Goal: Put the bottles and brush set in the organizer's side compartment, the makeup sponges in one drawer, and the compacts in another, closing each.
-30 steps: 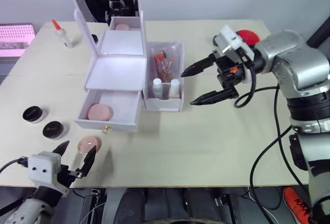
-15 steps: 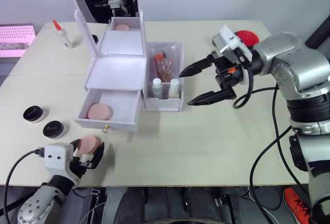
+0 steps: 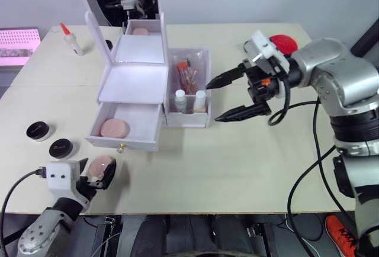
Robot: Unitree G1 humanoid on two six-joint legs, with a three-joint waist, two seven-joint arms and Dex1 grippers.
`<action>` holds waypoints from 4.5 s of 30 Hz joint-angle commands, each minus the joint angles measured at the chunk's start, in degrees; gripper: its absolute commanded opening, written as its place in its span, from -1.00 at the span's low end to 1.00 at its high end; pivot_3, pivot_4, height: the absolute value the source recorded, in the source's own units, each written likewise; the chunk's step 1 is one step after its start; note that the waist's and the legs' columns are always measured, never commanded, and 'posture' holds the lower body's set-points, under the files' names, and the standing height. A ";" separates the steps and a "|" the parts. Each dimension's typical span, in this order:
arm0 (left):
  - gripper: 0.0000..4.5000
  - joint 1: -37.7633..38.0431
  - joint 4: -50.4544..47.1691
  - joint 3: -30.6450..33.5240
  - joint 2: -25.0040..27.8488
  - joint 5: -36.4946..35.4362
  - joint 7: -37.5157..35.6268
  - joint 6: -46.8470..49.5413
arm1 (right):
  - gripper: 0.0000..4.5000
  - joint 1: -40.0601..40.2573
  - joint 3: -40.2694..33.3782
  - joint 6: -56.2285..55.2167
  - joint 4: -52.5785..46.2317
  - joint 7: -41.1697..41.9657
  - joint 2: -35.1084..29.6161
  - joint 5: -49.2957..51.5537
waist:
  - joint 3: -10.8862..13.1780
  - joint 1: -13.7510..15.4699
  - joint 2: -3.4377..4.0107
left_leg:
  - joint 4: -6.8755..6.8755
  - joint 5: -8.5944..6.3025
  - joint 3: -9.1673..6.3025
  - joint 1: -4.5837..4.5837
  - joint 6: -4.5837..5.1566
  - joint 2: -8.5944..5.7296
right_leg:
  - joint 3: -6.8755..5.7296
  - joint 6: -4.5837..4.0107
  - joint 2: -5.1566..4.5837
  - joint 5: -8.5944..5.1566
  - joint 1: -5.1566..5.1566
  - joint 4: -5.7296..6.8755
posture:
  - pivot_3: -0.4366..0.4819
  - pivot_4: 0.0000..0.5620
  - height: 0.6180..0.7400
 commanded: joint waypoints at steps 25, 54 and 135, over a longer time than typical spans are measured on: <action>0.20 -5.00 4.36 18.70 2.91 -9.92 -2.06 -10.09 | 1.00 -1.85 -1.19 -3.04 1.75 0.18 0.83 -0.59 | 0.01 0.06 -0.01 | -0.05 0.00 -0.01 -0.02 -0.01 0.00 | 0.00 -0.01 -0.01 0.00 -0.04 -0.04 | -0.05 -0.47 1.00; 0.20 -39.20 17.45 -4.77 47.89 -21.89 -33.60 11.37 | 1.00 3.74 -5.78 5.95 -8.88 -8.33 -2.23 2.28 | 0.18 1.09 0.16 | -0.21 0.01 0.11 -0.11 0.01 0.02 | 0.13 0.07 0.07 -0.04 -0.33 0.11 | -0.05 -0.47 1.00; 0.98 -6.30 19.26 40.17 13.79 -11.39 -28.56 -3.44 | 1.00 26.02 -20.88 -27.87 25.58 -13.95 -1.65 -4.31 | 0.14 -0.17 0.00 | -0.03 -0.07 0.55 0.11 -0.17 0.17 | 0.36 0.23 0.04 0.18 0.21 -0.48 | -0.05 -0.47 1.00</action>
